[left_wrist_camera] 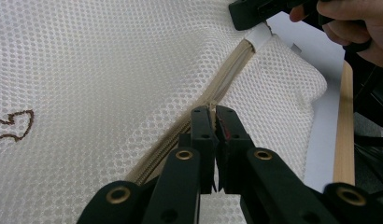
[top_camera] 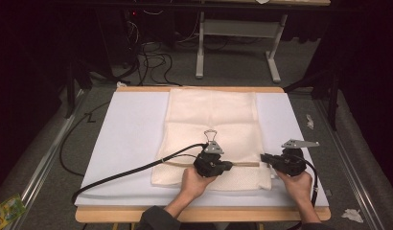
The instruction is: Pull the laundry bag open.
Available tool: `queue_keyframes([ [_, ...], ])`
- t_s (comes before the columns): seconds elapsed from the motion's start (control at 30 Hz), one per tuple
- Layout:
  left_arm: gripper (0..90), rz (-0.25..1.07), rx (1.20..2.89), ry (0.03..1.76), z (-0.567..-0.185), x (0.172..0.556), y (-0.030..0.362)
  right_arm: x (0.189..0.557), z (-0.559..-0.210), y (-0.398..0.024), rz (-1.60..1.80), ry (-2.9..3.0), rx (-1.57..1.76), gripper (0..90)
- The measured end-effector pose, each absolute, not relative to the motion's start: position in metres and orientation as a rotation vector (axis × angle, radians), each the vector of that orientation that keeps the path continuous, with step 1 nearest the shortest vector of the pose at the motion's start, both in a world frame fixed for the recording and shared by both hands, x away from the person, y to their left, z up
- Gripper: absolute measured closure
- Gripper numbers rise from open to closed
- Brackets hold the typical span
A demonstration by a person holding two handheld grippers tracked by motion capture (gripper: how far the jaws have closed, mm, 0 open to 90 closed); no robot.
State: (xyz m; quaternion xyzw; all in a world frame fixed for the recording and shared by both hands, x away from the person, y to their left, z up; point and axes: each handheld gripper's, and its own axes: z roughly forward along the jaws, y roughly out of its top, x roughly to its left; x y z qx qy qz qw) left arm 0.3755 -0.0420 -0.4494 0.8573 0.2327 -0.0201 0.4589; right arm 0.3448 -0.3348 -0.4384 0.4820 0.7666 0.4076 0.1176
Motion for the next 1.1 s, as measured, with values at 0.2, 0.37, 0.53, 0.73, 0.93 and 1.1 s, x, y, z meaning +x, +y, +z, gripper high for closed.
queue_keyframes([
  [0.2, 86.9, -0.044, 2.104, 0.585, -0.449, 0.377, -0.036, 0.345, -0.439, -0.336, 1.194, 2.241, 1.411, 88.3],
  [0.37, 86.9, -0.051, 2.102, 0.586, -0.449, 0.377, -0.033, 0.345, -0.439, -0.336, 1.202, 2.237, 1.417, 88.1],
  [0.53, 86.9, -0.043, 2.107, 0.587, -0.446, 0.378, -0.028, 0.345, -0.44, -0.336, 1.203, 2.236, 1.415, 88.2],
  [0.73, 86.9, -0.051, 2.107, 0.591, -0.446, 0.378, -0.026, 0.345, -0.44, -0.337, 1.213, 2.232, 1.417, 88.2],
  [0.93, 86.9, -0.047, 2.107, 0.593, -0.445, 0.378, -0.021, 0.345, -0.441, -0.337, 1.206, 2.235, 1.412, 88.2],
  [1.1, 86.9, -0.065, 2.092, 0.608, -0.448, 0.379, -0.017, 0.345, -0.441, -0.338, 1.202, 2.239, 1.415, 88.2],
])
